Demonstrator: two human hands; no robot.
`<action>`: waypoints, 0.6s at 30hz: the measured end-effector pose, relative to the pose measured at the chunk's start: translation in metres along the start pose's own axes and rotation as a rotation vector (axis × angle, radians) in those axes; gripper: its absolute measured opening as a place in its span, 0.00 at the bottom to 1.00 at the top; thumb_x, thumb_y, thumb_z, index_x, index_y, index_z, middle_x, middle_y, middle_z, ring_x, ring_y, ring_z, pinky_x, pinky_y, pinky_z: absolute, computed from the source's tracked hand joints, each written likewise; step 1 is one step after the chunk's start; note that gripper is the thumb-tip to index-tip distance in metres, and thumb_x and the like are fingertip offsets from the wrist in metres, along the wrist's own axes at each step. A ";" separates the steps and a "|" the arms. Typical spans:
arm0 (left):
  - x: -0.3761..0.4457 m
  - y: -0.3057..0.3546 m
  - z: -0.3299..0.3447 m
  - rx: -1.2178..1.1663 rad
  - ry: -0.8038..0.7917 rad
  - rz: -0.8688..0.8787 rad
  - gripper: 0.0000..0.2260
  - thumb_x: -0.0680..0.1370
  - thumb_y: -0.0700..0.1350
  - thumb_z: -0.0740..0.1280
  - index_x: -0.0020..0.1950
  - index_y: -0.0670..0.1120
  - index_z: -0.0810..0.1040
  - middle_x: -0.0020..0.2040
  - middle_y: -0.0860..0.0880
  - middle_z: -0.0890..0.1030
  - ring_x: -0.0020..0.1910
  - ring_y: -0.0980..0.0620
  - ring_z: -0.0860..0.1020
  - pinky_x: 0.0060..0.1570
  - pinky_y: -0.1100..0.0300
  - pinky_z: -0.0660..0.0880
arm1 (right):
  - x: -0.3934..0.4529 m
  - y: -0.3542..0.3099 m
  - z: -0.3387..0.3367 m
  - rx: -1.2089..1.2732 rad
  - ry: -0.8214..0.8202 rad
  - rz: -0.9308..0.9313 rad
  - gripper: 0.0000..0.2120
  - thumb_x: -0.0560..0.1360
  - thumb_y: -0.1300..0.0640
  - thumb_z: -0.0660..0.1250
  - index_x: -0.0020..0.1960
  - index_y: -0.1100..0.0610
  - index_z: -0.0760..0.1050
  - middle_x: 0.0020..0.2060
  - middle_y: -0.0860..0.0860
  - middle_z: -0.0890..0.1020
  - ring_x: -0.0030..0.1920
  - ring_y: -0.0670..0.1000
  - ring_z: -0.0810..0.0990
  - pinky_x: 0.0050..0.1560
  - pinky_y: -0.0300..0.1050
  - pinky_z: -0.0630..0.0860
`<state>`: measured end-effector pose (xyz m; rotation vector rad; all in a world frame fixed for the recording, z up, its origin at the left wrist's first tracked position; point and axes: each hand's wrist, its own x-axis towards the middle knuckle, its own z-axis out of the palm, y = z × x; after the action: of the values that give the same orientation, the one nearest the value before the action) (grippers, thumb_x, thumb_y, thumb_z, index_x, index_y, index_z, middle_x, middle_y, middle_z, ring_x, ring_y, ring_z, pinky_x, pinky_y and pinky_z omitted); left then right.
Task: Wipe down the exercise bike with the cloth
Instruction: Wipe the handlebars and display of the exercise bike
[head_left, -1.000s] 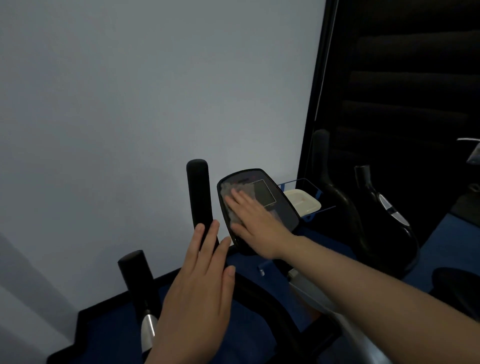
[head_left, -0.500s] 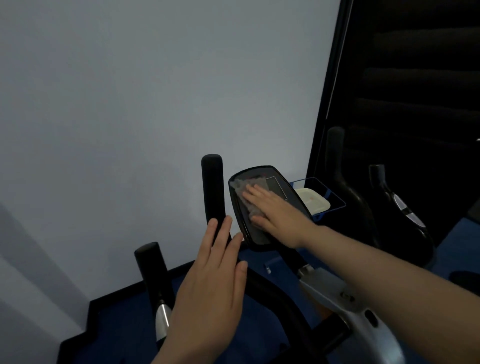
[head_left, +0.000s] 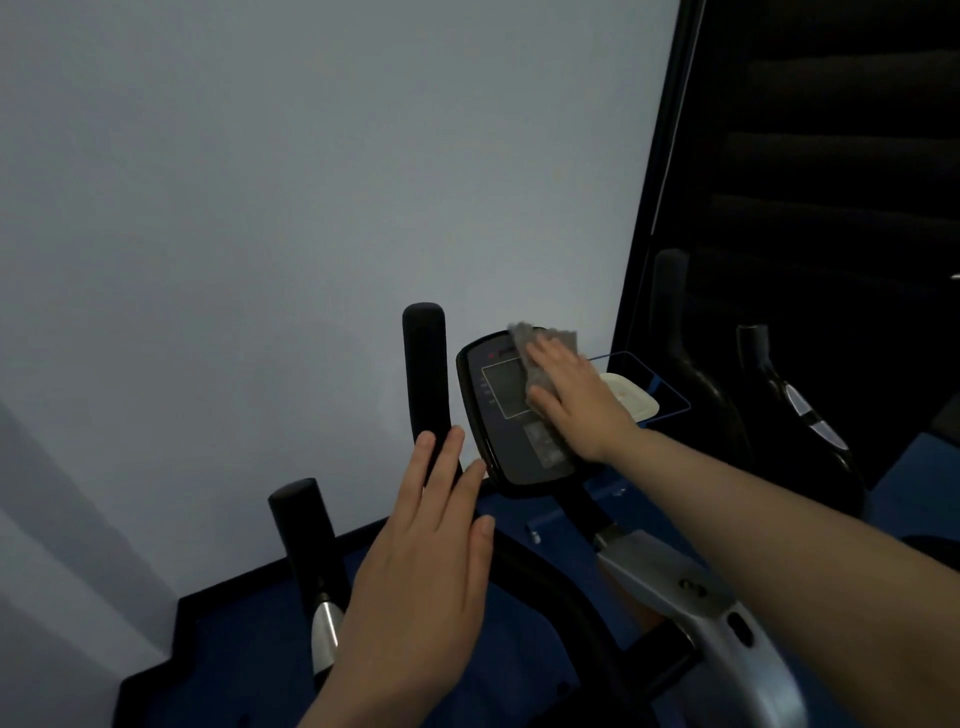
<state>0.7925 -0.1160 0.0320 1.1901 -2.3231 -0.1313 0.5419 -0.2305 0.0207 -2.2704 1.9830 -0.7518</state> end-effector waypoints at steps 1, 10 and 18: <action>0.000 0.000 0.000 0.003 -0.001 -0.004 0.30 0.80 0.59 0.37 0.78 0.53 0.59 0.79 0.62 0.41 0.76 0.63 0.35 0.64 0.69 0.60 | 0.010 -0.007 0.001 0.007 0.045 0.110 0.27 0.84 0.50 0.53 0.80 0.55 0.51 0.79 0.51 0.50 0.79 0.50 0.46 0.77 0.49 0.43; -0.001 -0.001 0.001 -0.009 0.022 0.009 0.27 0.81 0.57 0.40 0.77 0.52 0.61 0.80 0.60 0.45 0.77 0.63 0.37 0.60 0.68 0.65 | -0.060 0.001 -0.003 -0.076 -0.261 -0.160 0.32 0.83 0.45 0.53 0.80 0.48 0.40 0.77 0.43 0.38 0.77 0.42 0.35 0.75 0.42 0.38; -0.002 -0.001 0.001 -0.023 0.034 0.021 0.26 0.82 0.57 0.42 0.76 0.50 0.64 0.80 0.58 0.48 0.77 0.62 0.39 0.64 0.62 0.69 | -0.061 -0.014 0.015 0.003 -0.142 -0.004 0.32 0.83 0.47 0.54 0.80 0.52 0.41 0.79 0.48 0.41 0.78 0.46 0.36 0.78 0.48 0.41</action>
<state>0.7932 -0.1152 0.0298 1.1484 -2.2983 -0.1289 0.5566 -0.1743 -0.0077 -2.2576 1.9138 -0.5754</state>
